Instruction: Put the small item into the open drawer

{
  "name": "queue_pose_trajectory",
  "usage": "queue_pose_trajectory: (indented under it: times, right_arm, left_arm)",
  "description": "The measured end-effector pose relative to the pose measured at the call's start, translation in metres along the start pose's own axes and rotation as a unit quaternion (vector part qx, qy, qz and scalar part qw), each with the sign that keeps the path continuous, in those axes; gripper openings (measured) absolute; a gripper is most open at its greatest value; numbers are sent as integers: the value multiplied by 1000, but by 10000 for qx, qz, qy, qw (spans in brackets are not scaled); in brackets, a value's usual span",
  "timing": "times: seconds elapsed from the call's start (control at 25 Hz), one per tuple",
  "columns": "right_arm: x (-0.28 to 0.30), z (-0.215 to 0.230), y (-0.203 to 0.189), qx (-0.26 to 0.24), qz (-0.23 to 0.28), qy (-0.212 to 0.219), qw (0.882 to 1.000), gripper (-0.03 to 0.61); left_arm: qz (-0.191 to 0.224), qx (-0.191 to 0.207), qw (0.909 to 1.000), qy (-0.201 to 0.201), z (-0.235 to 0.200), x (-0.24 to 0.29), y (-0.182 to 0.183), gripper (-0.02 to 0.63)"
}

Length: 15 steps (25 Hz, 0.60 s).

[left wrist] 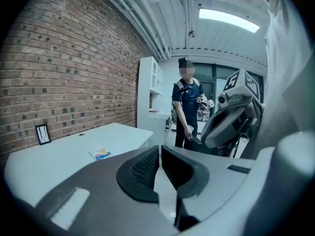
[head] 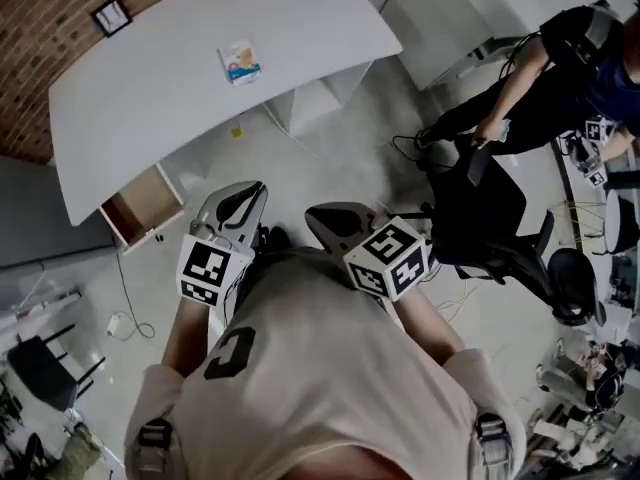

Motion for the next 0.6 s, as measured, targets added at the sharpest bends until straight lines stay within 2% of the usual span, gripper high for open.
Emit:
queue_pose_trajectory:
  times: [0.12, 0.28, 0.4, 0.6]
  right_arm:
    - [-1, 12, 5, 10, 18, -100, 9999, 2]
    - [-5, 31, 10, 295, 49, -176, 9994, 2]
    - [2, 39, 18, 467, 23, -113, 9988, 2]
    - [3, 61, 28, 399, -38, 108, 9991, 2]
  left_arm:
    - [-32, 80, 9995, -319, 2, 23, 7, 17]
    - [-93, 120, 9976, -677, 4, 47, 17, 17]
    - [-179, 129, 9969, -755, -4, 55, 22, 17]
    - [-286, 111, 9974, -648, -3, 76, 28, 17]
Point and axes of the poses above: the fingertips, and each gripper's own axes: x forward along the fingers, z to its right, y out of its top, the point moved 5 cm from there along -x, backward along the fingers, and after that the axes turned 1 degree about -z, right-handed, at the moved point
